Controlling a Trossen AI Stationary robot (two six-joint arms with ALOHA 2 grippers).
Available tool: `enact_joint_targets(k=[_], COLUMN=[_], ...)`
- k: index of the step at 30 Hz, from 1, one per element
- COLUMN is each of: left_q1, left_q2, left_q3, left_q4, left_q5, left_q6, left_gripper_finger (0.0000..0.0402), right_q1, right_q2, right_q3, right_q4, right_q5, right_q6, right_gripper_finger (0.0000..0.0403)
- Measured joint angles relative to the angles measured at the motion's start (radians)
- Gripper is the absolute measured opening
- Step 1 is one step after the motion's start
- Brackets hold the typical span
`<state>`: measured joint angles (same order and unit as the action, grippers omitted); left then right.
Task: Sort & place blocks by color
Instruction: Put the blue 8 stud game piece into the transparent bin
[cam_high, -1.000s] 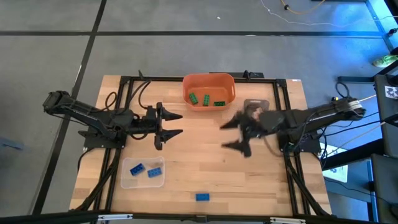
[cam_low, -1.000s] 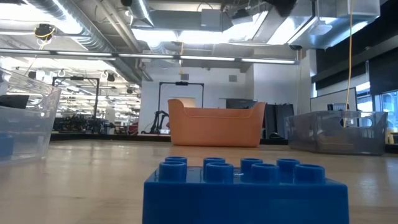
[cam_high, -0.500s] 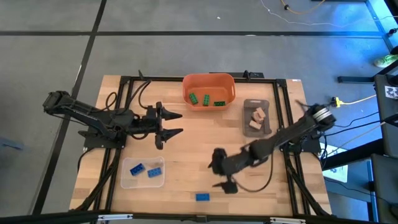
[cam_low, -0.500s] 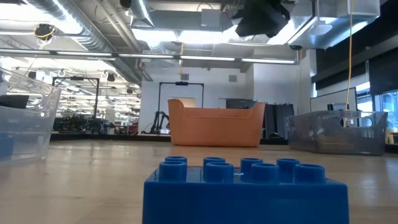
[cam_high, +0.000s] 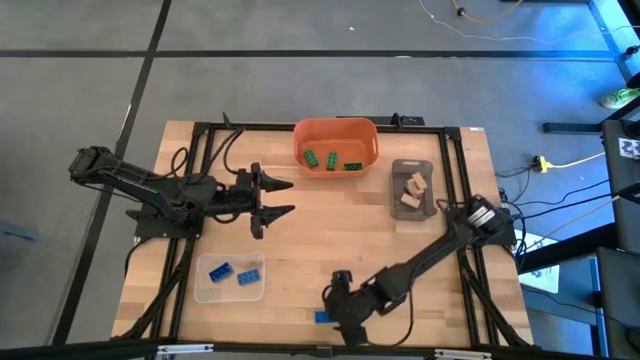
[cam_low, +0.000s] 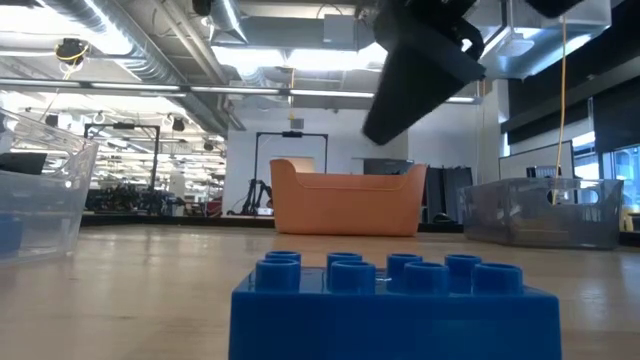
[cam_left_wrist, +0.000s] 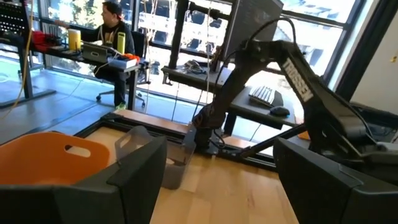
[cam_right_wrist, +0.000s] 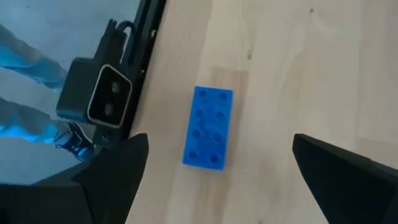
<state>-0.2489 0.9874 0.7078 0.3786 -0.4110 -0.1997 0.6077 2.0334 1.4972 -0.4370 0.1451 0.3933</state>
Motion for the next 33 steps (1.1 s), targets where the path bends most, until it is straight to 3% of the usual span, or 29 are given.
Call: enact_joint_targets(k=[16,33], left_q1=[0.000,0.000], left_q2=[0.000,0.000], left_q3=[0.000,0.000], left_q4=[-0.011,-0.011], left_q5=[0.001,0.001], left_q6=[0.000,0.000], left_gripper_finger=[0.0286,0.0286], right_q1=[0.050,0.050], right_q2=[0.169,0.177], right_q3=[0.124,0.092], right_q4=[-0.057,-0.041], right_q5=[0.059,0.090], right_q6=[0.178,0.181], right_gripper_finger=[0.0392,0.0242])
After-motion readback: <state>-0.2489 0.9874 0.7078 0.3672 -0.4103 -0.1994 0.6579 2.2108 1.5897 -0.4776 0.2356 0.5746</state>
